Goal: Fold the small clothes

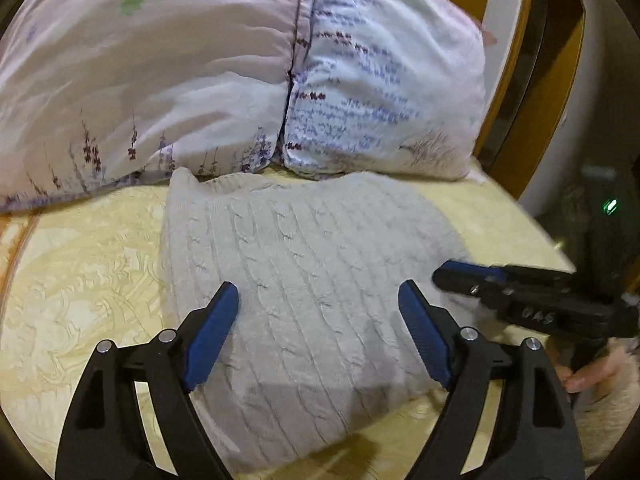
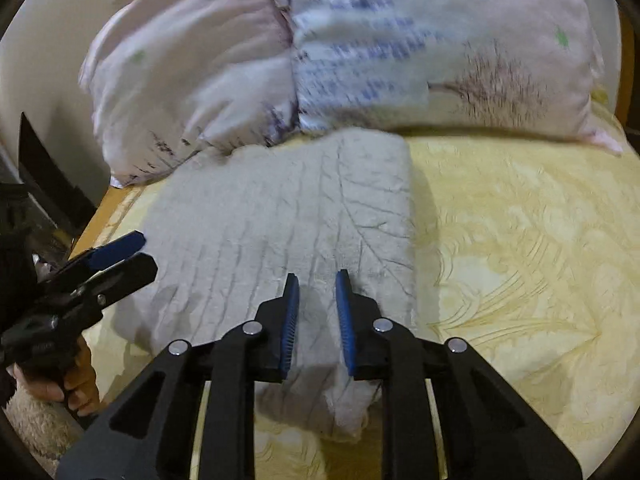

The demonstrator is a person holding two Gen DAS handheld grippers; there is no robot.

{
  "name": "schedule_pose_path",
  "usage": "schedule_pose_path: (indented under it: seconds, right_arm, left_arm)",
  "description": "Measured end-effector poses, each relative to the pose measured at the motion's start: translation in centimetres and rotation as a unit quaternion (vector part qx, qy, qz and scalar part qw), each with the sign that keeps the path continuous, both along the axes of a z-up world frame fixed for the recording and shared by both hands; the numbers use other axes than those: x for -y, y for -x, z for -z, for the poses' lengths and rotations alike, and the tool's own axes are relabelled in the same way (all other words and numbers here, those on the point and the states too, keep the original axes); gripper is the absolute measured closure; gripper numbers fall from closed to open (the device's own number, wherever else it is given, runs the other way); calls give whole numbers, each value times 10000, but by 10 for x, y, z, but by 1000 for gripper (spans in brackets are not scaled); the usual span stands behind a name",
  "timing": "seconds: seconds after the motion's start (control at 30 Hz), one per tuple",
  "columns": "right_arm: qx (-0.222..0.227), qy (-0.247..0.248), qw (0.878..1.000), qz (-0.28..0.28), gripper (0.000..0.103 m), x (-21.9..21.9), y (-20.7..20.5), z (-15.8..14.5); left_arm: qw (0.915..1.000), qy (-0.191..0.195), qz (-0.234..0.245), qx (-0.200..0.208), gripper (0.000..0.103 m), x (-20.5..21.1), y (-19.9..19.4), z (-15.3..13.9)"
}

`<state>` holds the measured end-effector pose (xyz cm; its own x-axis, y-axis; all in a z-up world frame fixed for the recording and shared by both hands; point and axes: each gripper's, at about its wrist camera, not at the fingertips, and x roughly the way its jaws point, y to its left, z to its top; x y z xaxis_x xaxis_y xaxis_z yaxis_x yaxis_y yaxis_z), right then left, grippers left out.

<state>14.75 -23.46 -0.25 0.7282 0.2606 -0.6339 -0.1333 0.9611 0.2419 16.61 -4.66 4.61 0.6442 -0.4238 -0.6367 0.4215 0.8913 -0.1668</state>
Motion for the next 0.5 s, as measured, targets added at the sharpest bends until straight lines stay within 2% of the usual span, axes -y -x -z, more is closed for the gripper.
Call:
schedule_pose_path:
  seconds: [0.1,0.13,0.2,0.23,0.27,0.33,0.43,0.5]
  right_arm:
    - [25,-26,10000,72,84,0,-2,-3]
    - [64,-73,9999,78,80,0,2,-5]
    - [328,-120,9992,196,53,4,21,-15]
    - [466,-70,9984,300,32,4,28,-19]
    - [637,108,9968,480,21,4,39,-24]
    - [844,371,9938,615,20,3,52,-29]
    - [919,586,9907,819,9,1,70,-26]
    - [969,919,9852,1076,2,-5,81,-21]
  left_arm:
    - [9990,-391,-119,170,13,13,1,5]
    - [9987,-436,-143,213,13,14,6,2]
    - [9990,-272,-158,307,13,5,19,-6]
    - [9991,-188,-182,335,10,-1,25,-9]
    - [9990,-138,-229,355,8,-6,30,-11]
    - [9978,-108,-465,458,5,-19,43,-15]
    - [9949,-110,-853,524,1,-35,63,-16]
    - [9936,-183,-1013,471,1,-41,72,-12]
